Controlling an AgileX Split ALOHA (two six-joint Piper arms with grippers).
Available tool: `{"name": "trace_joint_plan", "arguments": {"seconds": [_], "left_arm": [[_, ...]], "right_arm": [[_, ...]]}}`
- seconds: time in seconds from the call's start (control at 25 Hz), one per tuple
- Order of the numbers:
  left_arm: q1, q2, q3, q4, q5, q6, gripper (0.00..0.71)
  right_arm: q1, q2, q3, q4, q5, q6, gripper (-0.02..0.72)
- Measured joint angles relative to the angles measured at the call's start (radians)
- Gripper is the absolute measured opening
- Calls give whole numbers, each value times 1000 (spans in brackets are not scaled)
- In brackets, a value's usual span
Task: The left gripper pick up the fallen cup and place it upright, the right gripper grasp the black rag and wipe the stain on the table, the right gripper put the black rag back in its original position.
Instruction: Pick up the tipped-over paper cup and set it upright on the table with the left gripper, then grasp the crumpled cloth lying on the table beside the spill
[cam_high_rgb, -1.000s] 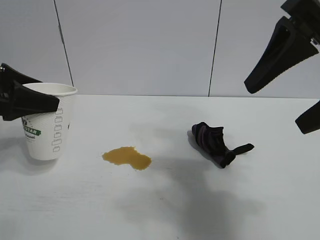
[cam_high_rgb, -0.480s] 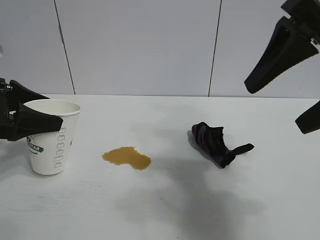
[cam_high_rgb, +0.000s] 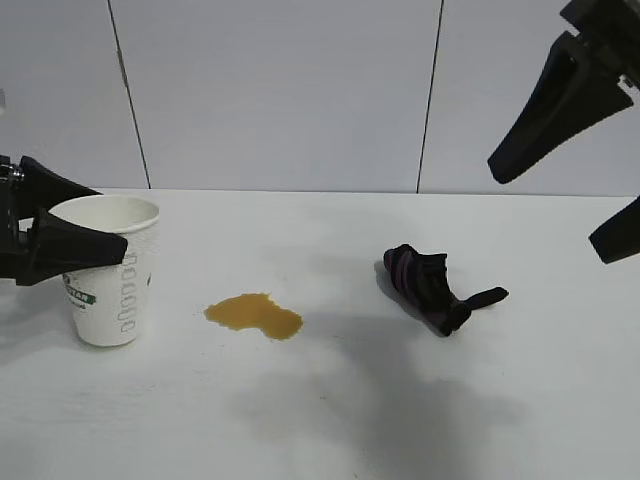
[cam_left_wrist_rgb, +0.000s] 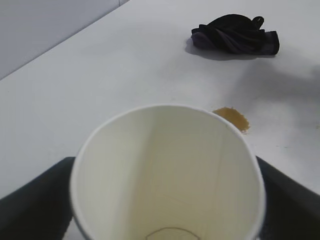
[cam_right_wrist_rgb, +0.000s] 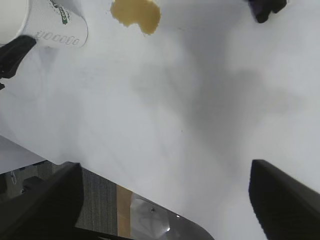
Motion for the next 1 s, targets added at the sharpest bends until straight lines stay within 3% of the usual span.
{"name": "trace_joint_plan", "arguments": {"seconds": [0.52, 1.0], "left_arm": [[0, -2, 0, 0, 35, -119, 691], [0, -217, 0, 10, -95, -248, 693]], "right_arm": [[0, 0, 0, 0, 0, 0, 622], [0, 0, 0, 0, 0, 0, 622]]}}
